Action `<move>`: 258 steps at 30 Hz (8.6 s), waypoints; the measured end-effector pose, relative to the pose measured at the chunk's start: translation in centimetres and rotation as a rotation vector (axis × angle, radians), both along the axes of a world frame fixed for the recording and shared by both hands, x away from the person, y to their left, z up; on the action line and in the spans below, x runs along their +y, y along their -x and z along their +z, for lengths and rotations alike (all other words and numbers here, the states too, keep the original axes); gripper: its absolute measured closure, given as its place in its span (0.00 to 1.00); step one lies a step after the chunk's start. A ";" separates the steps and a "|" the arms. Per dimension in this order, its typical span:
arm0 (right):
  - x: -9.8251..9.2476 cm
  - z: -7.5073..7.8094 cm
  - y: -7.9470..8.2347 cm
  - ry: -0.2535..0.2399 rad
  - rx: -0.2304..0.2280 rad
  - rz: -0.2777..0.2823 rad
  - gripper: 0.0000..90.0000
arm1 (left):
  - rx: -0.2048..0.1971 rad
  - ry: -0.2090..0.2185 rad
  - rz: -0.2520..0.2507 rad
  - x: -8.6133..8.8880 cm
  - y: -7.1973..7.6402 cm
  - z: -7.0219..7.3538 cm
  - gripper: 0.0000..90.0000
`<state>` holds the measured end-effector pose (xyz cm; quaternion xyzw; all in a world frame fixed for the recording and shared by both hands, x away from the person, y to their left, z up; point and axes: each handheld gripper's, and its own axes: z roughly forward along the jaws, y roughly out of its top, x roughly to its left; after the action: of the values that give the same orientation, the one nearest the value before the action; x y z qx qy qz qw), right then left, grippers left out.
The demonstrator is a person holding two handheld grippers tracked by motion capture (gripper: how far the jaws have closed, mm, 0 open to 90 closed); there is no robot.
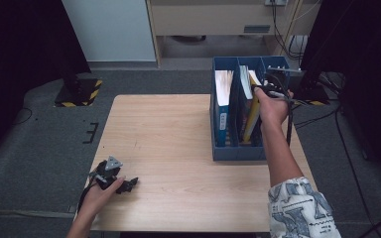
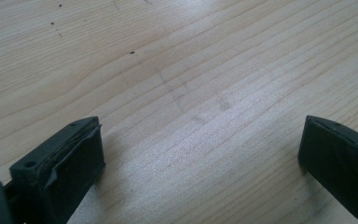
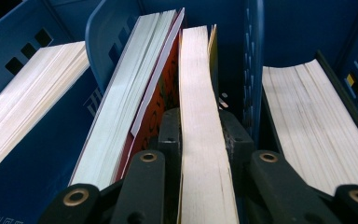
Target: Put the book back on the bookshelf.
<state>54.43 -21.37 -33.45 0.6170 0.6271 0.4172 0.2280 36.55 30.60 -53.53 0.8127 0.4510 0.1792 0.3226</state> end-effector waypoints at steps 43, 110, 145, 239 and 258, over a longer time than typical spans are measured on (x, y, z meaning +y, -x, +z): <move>-0.1 0.2 -1.5 -0.001 -0.016 -0.005 0.83 | 0.004 -0.002 -0.006 0.0 -0.1 0.0 0.00; -0.2 -1.6 -2.0 0.018 0.013 0.010 0.80 | 0.001 -0.001 -0.009 -0.1 -0.2 0.0 0.00; -1.0 1.4 2.7 0.036 -0.043 0.077 0.63 | -0.004 0.000 -0.006 -0.1 -0.1 0.0 0.00; -1.5 -8.9 16.0 0.070 0.004 0.248 0.08 | -0.004 0.000 -0.007 -0.2 0.0 -0.1 0.00; 1.5 -13.9 18.1 0.115 0.074 0.345 0.10 | -0.004 0.000 -0.010 -0.2 0.0 -0.1 0.00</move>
<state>36.38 -19.85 -47.35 0.5012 0.7545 0.3905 0.1647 36.53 30.42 -53.58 0.8146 0.4461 0.1794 0.3245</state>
